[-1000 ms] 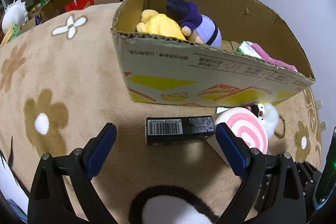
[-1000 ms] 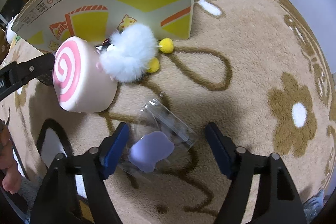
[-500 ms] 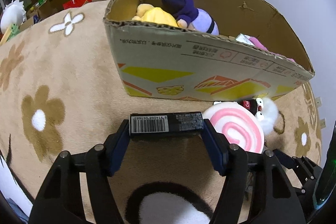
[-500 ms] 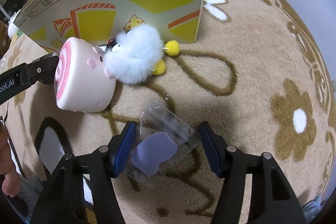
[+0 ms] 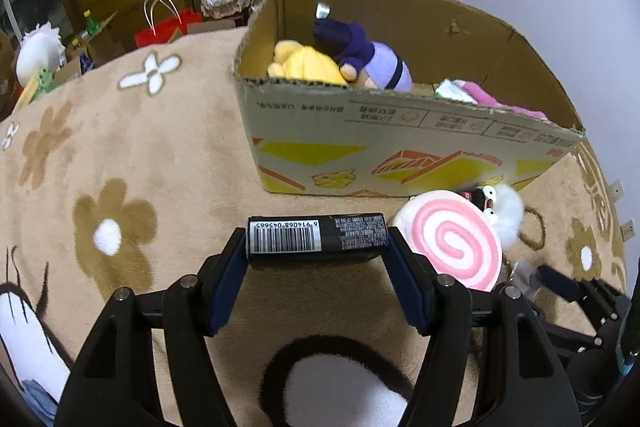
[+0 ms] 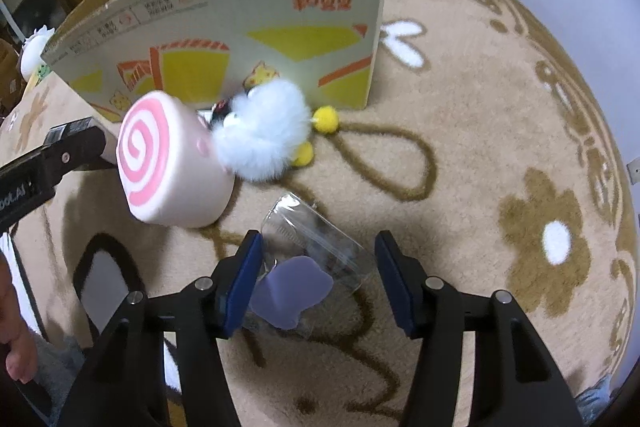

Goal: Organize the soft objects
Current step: 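Carry the black box and clear bag over the box and release both inside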

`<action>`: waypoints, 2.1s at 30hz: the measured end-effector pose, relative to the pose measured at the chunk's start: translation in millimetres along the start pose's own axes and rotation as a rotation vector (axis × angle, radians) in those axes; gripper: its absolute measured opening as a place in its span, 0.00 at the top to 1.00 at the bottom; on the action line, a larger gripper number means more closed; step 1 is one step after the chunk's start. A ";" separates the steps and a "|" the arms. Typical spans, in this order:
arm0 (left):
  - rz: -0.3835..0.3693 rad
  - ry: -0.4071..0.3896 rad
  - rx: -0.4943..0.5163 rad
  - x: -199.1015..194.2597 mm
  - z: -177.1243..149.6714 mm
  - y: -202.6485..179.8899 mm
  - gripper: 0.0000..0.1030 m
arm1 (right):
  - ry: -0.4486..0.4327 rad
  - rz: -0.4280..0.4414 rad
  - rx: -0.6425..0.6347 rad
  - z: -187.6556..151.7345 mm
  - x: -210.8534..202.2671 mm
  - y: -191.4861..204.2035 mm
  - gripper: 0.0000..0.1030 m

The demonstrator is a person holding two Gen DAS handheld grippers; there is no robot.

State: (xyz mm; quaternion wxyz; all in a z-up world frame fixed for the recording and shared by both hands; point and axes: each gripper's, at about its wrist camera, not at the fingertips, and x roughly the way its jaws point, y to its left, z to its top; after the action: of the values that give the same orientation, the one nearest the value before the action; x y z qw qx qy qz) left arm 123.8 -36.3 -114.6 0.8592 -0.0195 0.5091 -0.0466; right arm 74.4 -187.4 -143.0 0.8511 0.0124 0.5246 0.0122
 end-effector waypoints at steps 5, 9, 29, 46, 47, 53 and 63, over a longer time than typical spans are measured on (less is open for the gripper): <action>0.021 -0.052 0.011 -14.7 -3.2 -3.3 0.36 | -0.064 -0.028 -0.020 2.1 -13.4 -0.3 0.41; 0.022 -0.156 0.032 -38.5 -4.2 -9.5 0.36 | -0.131 -0.027 -0.016 5.4 -29.7 -1.9 0.41; 0.086 -0.445 0.096 -111.4 -1.6 -6.0 0.36 | -0.526 -0.005 0.000 30.2 -110.1 -10.1 0.41; 0.097 -0.564 0.119 -125.9 35.5 -12.6 0.36 | -0.718 -0.060 -0.054 70.4 -136.0 2.0 0.41; 0.105 -0.570 0.116 -125.8 38.1 -13.0 0.36 | -0.723 -0.060 -0.060 73.2 -136.5 2.9 0.41; 0.115 -0.563 0.103 -118.5 54.5 -13.8 0.36 | -0.743 -0.082 -0.081 84.6 -133.6 4.0 0.41; 0.104 -0.536 0.117 -95.7 76.1 -23.6 0.36 | -0.748 -0.096 -0.098 97.9 -122.1 1.6 0.41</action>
State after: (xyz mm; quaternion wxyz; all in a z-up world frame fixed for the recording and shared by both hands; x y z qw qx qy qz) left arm 143.4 -51.2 7.4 0.9641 0.0449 0.2606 -0.0248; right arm 107.0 -190.8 10.0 0.9830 -0.0493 0.1764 -0.0083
